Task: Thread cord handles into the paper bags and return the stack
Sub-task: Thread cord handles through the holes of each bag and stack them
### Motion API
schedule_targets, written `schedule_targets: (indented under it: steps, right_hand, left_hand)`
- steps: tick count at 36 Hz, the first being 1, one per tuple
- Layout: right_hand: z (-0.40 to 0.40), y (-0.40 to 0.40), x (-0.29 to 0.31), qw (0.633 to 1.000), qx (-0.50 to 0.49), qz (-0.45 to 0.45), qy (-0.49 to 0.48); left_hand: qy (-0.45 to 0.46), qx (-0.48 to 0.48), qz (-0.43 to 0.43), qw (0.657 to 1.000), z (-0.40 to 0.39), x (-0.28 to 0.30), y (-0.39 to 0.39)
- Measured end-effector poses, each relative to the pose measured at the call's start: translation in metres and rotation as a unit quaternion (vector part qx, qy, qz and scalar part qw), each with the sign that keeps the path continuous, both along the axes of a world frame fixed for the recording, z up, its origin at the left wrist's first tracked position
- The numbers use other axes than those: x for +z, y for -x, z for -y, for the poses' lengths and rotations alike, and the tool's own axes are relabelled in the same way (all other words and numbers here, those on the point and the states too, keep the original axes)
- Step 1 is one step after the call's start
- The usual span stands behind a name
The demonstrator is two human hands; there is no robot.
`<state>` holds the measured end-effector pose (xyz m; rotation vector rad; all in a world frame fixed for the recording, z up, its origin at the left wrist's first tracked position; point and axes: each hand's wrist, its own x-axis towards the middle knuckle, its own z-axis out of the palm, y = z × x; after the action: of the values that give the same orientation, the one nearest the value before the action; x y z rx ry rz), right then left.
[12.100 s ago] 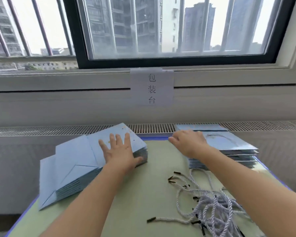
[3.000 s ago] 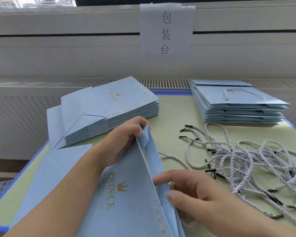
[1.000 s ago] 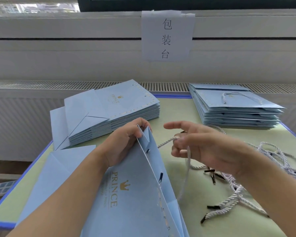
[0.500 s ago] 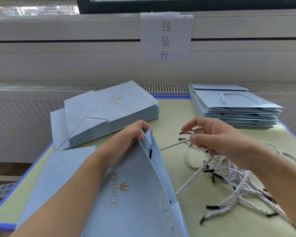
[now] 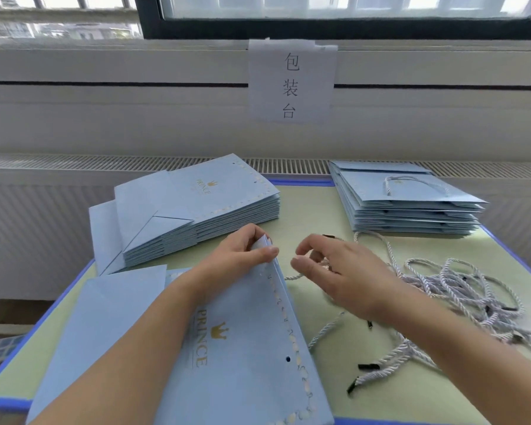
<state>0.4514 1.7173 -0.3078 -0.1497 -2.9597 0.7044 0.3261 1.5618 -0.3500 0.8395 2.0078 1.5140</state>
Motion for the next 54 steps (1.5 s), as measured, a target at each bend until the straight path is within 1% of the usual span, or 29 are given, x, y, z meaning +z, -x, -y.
schedule_targets:
  steps: [2, 3, 5, 7, 9, 11, 13, 14, 15, 16, 18, 19, 23, 25, 27, 29, 31, 35, 38, 40, 42, 43, 45, 46, 47, 48, 50, 52, 54]
  right_hand:
    - [0.005, 0.000, -0.003, 0.999, 0.014, 0.043, -0.007]
    - [0.008, 0.000, -0.004, 0.998, 0.015, 0.057, 0.012]
    - [0.013, 0.000, -0.005, 0.993, 0.005, 0.067, 0.095]
    - [0.015, 0.001, -0.005, 0.977, -0.010, 0.092, 0.193]
    - [0.017, 0.001, -0.004, 0.950, 0.015, 0.136, 0.281]
    - [0.018, -0.001, -0.001, 0.925, 0.054, 0.155, 0.343]
    - [0.015, -0.003, 0.008, 0.902, 0.069, 0.142, 0.402]
    - [0.013, -0.006, 0.015, 0.890, 0.072, 0.125, 0.432]
    - [0.009, -0.008, 0.022, 0.879, 0.077, 0.104, 0.459]
    - [0.007, -0.010, 0.030, 0.873, 0.087, 0.076, 0.474]
    - [0.001, -0.014, 0.042, 0.869, 0.107, 0.009, 0.484]
    - [-0.001, -0.015, 0.047, 0.866, 0.117, -0.024, 0.486]
    - [-0.005, -0.015, 0.057, 0.865, 0.154, -0.150, 0.453]
    - [-0.006, -0.016, 0.060, 0.878, 0.161, -0.202, 0.404]
    - [-0.009, -0.017, 0.058, 0.898, 0.167, -0.233, 0.334]
    - [-0.013, -0.018, 0.050, 0.921, 0.162, -0.243, 0.258]
    - [-0.017, -0.018, 0.038, 0.942, 0.152, -0.233, 0.186]
    - [-0.021, -0.026, 0.012, 0.963, 0.166, -0.179, 0.110]
    - [-0.017, -0.037, -0.002, 0.976, 0.176, -0.125, 0.044]
    - [-0.013, -0.042, -0.011, 0.983, 0.167, -0.078, -0.006]
    - [-0.010, -0.044, -0.020, 0.980, 0.178, -0.060, -0.064]
    - [-0.008, -0.045, -0.023, 0.977, 0.186, -0.059, -0.090]
    - [-0.006, -0.046, -0.025, 0.972, 0.195, -0.034, -0.127]
    - [-0.005, -0.047, -0.023, 0.971, 0.196, -0.020, -0.137]
    - [-0.004, -0.049, -0.022, 0.970, 0.198, -0.011, -0.143]
    - [-0.004, -0.050, -0.021, 0.968, 0.203, -0.012, -0.149]
    - [-0.004, -0.051, -0.021, 0.961, 0.224, -0.030, -0.163]
    - [-0.007, -0.053, -0.018, 0.953, 0.241, -0.043, -0.176]
    - [-0.009, -0.050, -0.011, 0.939, 0.240, -0.087, -0.232]
  left_hand:
    - [-0.001, -0.002, -0.013, 1.000, 0.000, -0.001, 0.000]
    - [-0.002, -0.001, -0.024, 1.000, -0.001, 0.000, 0.000]
    - [0.000, 0.010, -0.053, 0.999, -0.003, 0.003, -0.002]
    - [0.002, 0.021, -0.094, 0.995, -0.005, 0.011, -0.005]
    - [-0.004, 0.025, -0.130, 0.991, -0.008, 0.022, -0.009]
    - [-0.013, 0.030, -0.171, 0.985, -0.010, 0.038, -0.014]
    - [-0.001, 0.048, -0.255, 0.966, -0.009, 0.060, -0.021]
    - [0.024, 0.065, -0.310, 0.948, -0.007, 0.072, -0.024]
    - [0.064, 0.090, -0.367, 0.924, -0.004, 0.084, -0.029]
    - [0.106, 0.123, -0.422, 0.892, -0.002, 0.096, -0.033]
    - [0.153, 0.191, -0.516, 0.821, 0.004, 0.119, -0.042]
    - [0.148, 0.216, -0.546, 0.796, 0.006, 0.129, -0.048]
    - [0.063, 0.236, -0.624, 0.742, 0.012, 0.159, -0.074]
    - [0.045, 0.223, -0.670, 0.706, 0.017, 0.164, -0.090]
    - [0.061, 0.204, -0.698, 0.684, 0.022, 0.161, -0.104]
    - [0.101, 0.188, -0.710, 0.671, 0.026, 0.152, -0.114]
    - [0.134, 0.165, -0.707, 0.674, 0.028, 0.140, -0.121]
    - [0.147, 0.084, -0.700, 0.694, 0.028, 0.104, -0.133]
    - [0.160, 0.004, -0.661, 0.733, 0.033, 0.078, -0.136]
    - [0.202, -0.042, -0.625, 0.753, 0.036, 0.067, -0.135]
    - [0.275, -0.095, -0.552, 0.782, 0.037, 0.063, -0.135]
    - [0.289, -0.104, -0.515, 0.801, 0.037, 0.060, -0.130]
    - [0.296, -0.109, -0.428, 0.847, 0.034, 0.052, -0.118]
    - [0.280, -0.091, -0.384, 0.875, 0.029, 0.047, -0.108]
    - [0.248, -0.056, -0.359, 0.898, 0.023, 0.042, -0.098]
    - [0.225, -0.017, -0.344, 0.911, 0.016, 0.035, -0.087]
    - [0.214, 0.041, -0.332, 0.918, 0.000, 0.021, -0.065]
    - [0.209, 0.070, -0.296, 0.929, -0.015, 0.008, -0.047]
    - [0.190, 0.089, -0.239, 0.948, -0.024, -0.002, -0.035]
